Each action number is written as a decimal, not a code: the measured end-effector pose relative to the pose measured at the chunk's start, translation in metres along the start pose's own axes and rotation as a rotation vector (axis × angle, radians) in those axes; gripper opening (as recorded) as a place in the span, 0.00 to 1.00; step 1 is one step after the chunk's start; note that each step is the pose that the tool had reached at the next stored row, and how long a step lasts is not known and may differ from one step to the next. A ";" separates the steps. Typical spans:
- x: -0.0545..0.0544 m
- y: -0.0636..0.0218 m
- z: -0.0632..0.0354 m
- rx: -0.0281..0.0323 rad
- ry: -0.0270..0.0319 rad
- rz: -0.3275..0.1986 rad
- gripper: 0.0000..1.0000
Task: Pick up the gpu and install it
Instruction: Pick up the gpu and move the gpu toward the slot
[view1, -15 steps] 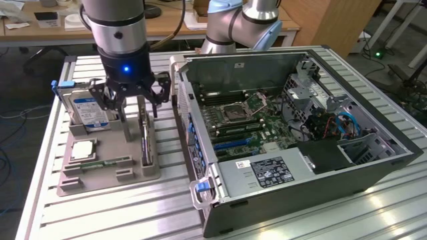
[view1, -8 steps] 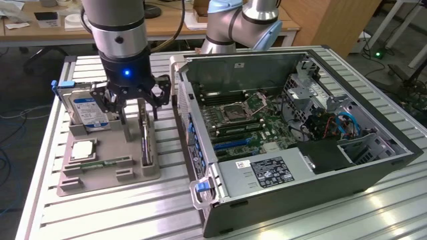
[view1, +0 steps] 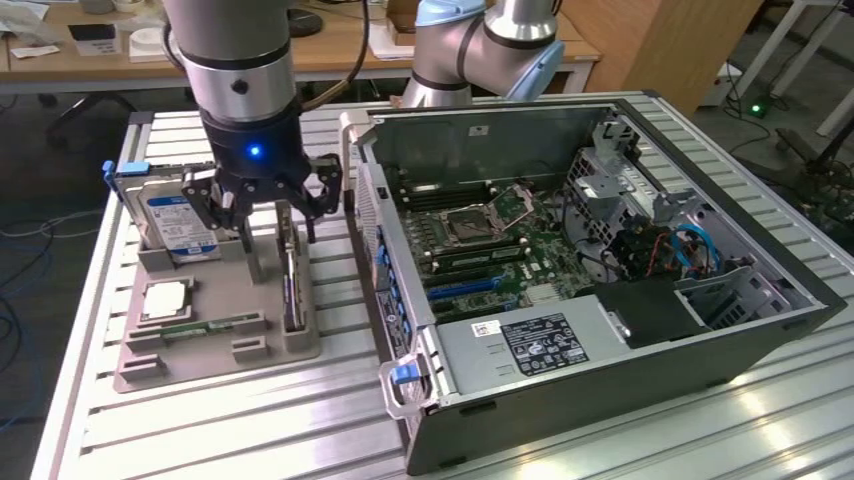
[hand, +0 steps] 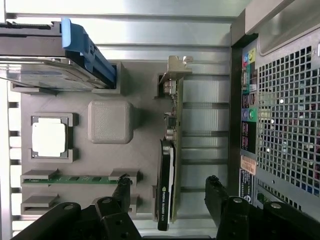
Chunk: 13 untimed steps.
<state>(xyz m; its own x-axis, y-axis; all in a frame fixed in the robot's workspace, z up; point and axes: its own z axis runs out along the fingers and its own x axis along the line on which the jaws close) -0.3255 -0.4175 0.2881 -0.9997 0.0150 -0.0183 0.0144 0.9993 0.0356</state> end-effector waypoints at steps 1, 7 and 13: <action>0.000 -0.0002 0.0013 0.0000 0.0000 0.000 0.71; 0.000 -0.0005 0.0071 0.0000 0.0000 0.000 0.71; 0.000 -0.0007 0.0119 0.0000 0.0001 0.000 0.71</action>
<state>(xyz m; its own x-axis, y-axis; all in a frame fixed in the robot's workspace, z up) -0.3255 -0.4178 0.2761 -0.9997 0.0150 -0.0183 0.0143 0.9993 0.0356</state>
